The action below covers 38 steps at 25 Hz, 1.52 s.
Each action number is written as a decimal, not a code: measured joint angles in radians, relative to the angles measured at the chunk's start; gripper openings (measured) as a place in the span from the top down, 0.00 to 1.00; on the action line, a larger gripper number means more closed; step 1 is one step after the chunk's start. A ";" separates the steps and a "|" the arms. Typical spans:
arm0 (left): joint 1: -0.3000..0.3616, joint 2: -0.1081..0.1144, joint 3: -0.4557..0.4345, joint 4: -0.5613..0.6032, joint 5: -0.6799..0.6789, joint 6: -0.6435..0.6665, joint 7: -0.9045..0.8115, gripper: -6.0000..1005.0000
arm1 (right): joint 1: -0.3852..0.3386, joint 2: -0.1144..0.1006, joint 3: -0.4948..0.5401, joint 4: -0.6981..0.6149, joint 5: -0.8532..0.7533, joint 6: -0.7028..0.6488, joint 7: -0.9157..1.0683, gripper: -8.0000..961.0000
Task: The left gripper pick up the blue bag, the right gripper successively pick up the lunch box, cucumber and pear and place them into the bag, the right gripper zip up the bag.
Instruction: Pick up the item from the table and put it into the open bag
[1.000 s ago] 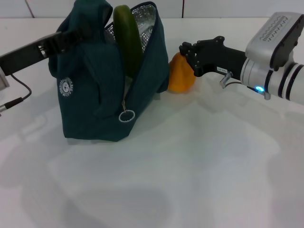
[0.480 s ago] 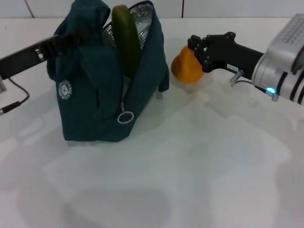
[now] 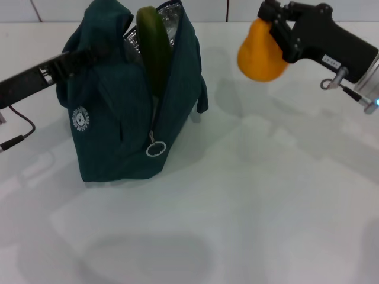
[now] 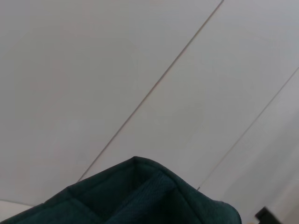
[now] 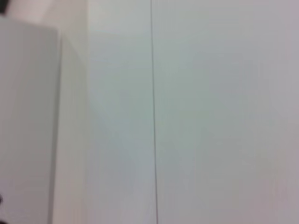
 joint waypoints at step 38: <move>-0.033 -0.002 0.006 -0.068 -0.022 0.030 0.001 0.96 | 0.343 0.000 -0.011 0.222 -0.034 0.228 0.078 0.95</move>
